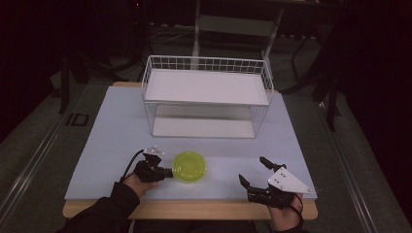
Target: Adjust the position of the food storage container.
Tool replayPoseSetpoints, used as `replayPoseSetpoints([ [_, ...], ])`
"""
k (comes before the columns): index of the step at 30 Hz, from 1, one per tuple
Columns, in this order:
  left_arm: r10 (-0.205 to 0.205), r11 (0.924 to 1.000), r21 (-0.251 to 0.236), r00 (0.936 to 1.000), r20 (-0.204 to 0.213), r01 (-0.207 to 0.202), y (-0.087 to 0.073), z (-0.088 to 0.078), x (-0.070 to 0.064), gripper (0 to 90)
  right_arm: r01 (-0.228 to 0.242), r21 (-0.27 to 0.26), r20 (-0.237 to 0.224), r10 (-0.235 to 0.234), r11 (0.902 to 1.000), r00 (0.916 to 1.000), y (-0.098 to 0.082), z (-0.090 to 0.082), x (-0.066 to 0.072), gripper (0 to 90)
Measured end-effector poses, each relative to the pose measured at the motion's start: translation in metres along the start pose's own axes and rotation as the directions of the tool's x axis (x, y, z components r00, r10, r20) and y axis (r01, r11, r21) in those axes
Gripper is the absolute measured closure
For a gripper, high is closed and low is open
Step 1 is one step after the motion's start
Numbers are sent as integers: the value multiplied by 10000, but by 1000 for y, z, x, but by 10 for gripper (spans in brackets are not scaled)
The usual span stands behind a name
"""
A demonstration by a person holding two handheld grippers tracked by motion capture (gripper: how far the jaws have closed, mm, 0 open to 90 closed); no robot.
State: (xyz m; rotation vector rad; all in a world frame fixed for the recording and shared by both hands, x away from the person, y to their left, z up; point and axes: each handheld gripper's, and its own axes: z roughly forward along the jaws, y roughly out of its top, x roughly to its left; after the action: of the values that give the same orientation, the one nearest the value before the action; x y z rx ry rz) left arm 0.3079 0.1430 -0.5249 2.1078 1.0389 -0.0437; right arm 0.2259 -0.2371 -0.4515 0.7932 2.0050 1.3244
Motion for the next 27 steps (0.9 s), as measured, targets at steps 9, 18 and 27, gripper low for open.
replayPoseSetpoints([
  [9,46,10000,72,9998,169,-48,11,16,-6,900,-22,12,-22,22,10000,10000,0,0,-1,143],
  [18,275,9992,263,9979,585,-290,17,30,-17,899,-53,29,-24,53,10000,10000,-1,0,-2,143],
  [27,233,9996,154,9980,580,-243,21,36,-18,895,-76,79,-41,77,9999,10000,-1,1,-1,143],
])
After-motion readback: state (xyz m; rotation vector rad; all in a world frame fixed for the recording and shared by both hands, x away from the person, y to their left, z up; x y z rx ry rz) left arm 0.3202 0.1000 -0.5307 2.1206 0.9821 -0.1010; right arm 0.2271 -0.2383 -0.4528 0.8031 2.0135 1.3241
